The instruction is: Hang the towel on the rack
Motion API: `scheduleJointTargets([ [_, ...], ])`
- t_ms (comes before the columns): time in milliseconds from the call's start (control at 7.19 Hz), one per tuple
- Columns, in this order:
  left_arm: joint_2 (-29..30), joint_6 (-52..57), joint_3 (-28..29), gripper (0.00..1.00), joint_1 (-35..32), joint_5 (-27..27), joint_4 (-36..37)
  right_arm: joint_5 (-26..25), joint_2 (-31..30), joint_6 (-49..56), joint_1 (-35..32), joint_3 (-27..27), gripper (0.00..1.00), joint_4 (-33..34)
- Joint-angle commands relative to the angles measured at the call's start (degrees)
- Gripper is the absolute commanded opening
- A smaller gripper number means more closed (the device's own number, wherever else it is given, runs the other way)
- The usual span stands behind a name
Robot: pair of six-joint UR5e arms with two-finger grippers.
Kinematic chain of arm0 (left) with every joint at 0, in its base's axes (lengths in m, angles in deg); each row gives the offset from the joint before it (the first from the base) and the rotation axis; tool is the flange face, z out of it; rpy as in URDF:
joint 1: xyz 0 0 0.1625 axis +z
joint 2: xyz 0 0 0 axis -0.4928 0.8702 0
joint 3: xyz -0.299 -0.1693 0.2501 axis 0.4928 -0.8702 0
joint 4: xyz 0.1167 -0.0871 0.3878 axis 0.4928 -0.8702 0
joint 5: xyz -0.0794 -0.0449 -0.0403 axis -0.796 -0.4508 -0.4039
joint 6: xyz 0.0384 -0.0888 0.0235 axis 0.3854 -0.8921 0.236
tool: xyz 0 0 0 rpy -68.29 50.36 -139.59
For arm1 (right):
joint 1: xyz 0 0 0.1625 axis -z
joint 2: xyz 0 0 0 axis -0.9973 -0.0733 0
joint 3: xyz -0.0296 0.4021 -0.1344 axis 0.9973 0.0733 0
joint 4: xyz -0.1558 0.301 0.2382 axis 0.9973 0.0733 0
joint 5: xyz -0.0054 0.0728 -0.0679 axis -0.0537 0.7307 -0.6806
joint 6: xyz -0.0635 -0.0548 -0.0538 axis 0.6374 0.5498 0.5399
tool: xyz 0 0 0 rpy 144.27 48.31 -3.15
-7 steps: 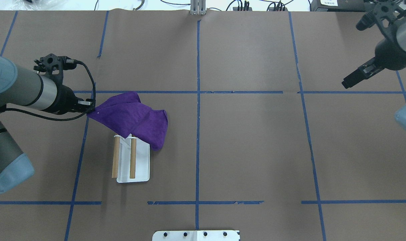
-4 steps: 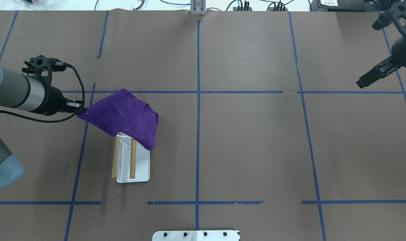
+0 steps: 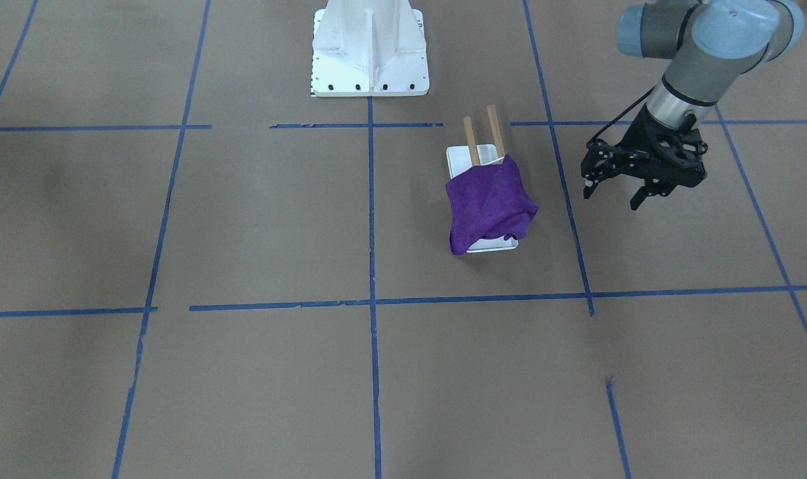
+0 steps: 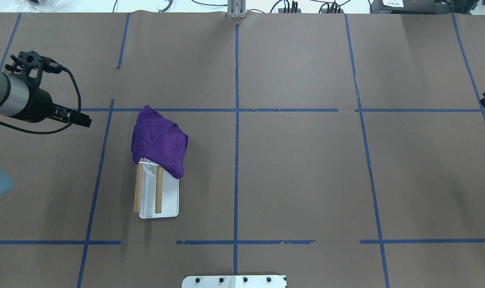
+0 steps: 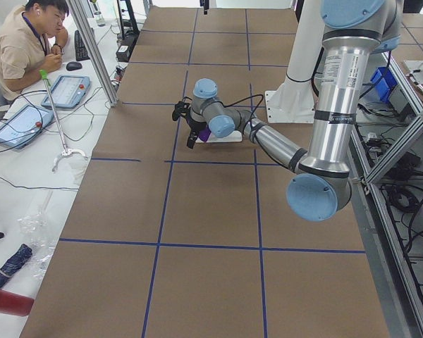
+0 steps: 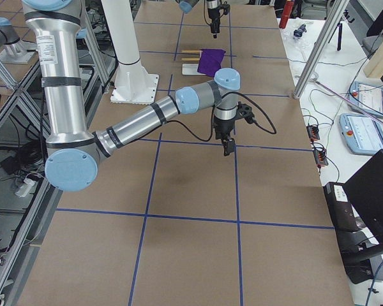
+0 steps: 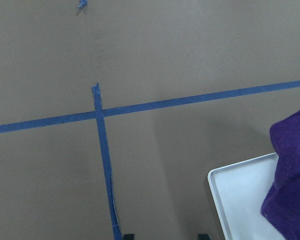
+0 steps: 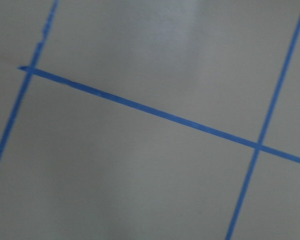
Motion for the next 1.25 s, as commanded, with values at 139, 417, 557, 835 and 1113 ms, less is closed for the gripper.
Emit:
scheduleJointTargets([
  [139, 0.0, 20.0, 3.6, 1.0, -17.9, -7.9, 19.9, 1.2, -6.0, 0.3, -9.1, 5.6, 1.0, -0.1],
  [417, -0.2, 34.4, 6.3, 1.0, -27.6, -7.8, 26.5, 3.1, -7.0, 0.3, -10.7, 7.3, 1.0, -0.1],
  [557, -3.3, 39.3, 8.4, 1.0, -31.5, -8.0, 25.9, 3.5, -7.4, 0.1, -11.0, 7.3, 1.0, -0.2],
  [835, -7.4, 41.6, 9.2, 1.0, -35.8, -9.0, 25.6, 6.2, -7.7, 0.1, -11.7, 7.2, 1.0, -0.2],
  [1113, -13.5, 48.7, 9.0, 1.0, -38.5, -16.3, 25.4, 6.2, -7.6, -0.2, -11.7, 7.3, 1.0, -0.6],
])
